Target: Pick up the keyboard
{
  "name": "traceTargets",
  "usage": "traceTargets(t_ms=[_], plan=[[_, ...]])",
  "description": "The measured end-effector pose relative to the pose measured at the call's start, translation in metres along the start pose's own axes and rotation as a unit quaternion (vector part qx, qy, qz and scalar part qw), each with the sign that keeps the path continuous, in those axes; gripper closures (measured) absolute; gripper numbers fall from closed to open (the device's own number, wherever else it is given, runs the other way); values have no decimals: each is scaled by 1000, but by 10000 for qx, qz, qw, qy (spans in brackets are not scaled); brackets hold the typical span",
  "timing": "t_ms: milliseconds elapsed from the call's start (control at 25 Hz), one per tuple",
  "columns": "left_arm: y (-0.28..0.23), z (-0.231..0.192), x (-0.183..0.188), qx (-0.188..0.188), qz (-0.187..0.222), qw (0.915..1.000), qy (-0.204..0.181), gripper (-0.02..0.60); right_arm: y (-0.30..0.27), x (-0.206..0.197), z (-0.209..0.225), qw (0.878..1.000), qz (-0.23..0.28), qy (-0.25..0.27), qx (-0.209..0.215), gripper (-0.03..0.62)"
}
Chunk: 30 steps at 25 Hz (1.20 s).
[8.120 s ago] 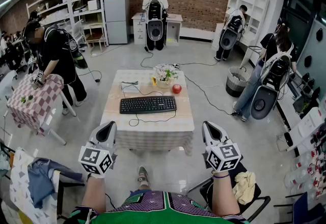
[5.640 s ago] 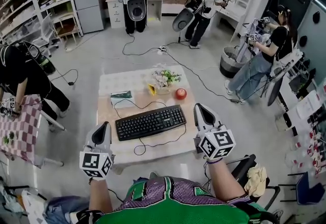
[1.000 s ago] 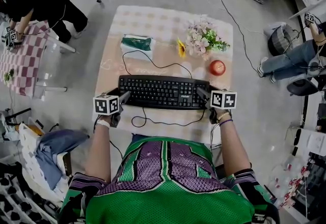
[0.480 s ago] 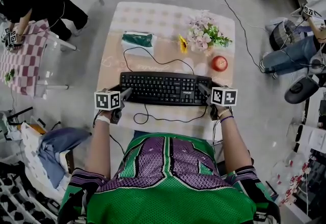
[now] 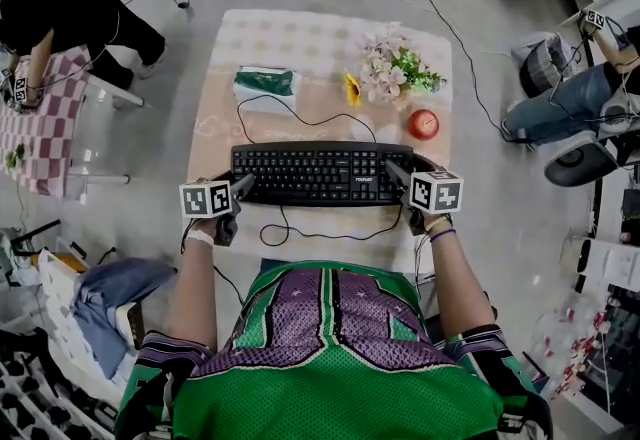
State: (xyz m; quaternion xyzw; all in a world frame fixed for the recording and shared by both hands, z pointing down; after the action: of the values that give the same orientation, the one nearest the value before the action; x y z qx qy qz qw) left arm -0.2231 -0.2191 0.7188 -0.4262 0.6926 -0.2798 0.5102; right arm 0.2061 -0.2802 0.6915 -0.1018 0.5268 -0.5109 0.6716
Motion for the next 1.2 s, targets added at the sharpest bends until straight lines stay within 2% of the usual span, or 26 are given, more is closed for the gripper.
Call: traceTargets(t_ms=[160,280,520,800,920,1000,1080,1200], plan=[[3,-2,0,-133,52,9997,189,314,19,27,-16,9985,485,205,176,319],[4,-4,0,-236,70,9992,318,314,30,40,-24,9958,834,147,352,322],[4,-4,-2,-362,218,9985,349,314,45,44,-30,9863,1438,-505,631,334],[6,-6,-5,-454,180,9979,434,313,61,53,-33,9657,1906,-1324,1165,347],[6,-6,-4,-409,238,9978,454,314,65,58,-31,9509,2041,-1727,1558,359],[7,-7,-4,-398,252,9977,485,313,68,61,-29,9352,2140,-2084,1901,380],[7,-8,-3,-437,241,9974,526,314,71,64,-25,9171,2246,-2429,2223,381],[7,-10,-2,-491,251,9968,579,314,70,71,-25,8797,2511,-2939,2769,381]])
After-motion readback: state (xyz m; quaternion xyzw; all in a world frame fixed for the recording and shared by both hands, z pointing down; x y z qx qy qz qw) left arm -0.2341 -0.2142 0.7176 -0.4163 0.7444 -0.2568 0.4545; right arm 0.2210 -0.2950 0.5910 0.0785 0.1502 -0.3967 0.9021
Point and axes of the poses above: the fingertips, and each gripper's own axes: y backward along the fingers, z to its right, x out of its top, the point moved 6 cm from there along y, backward along the fingers, and after that the axes turned 7 degrees about x, right-handed, at the moved point
